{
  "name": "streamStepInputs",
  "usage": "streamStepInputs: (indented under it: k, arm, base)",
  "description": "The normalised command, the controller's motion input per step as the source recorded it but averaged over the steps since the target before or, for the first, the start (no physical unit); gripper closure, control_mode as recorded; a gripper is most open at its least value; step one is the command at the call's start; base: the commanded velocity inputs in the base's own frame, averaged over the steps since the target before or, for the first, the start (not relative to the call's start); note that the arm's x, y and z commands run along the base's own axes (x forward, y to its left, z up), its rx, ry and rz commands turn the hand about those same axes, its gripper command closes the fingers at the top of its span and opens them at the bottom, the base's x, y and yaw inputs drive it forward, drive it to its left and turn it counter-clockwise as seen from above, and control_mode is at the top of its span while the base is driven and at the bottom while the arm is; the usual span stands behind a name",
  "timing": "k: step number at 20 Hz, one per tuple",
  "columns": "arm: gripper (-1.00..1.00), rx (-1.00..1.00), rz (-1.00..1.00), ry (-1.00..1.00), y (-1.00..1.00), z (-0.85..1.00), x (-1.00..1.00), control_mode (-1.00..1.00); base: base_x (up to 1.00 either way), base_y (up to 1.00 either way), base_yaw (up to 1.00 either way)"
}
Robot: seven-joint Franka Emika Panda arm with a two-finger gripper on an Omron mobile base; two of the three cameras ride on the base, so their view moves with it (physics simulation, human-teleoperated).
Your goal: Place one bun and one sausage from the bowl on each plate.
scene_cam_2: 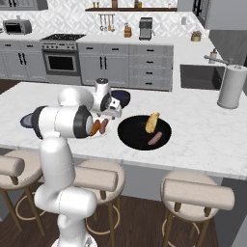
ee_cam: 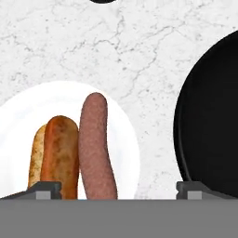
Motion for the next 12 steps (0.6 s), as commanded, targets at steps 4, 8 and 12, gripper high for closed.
streamStepInputs:
  k: [4, 8, 12]
  arm:
    - [-1.00, 0.00, -0.05, 0.00, -0.79, 0.48, -0.11, -1.00]
    - [-1.00, 0.00, -0.05, 0.00, -0.83, 0.34, 0.00, -1.00]
    - [-1.00, 0.00, -0.03, 0.00, -0.95, 0.09, 0.00, -1.00]
  base:
    - [0.00, 0.00, 0.00]
    - [0.00, 0.00, 0.00]
    - [0.00, 0.00, 0.00]
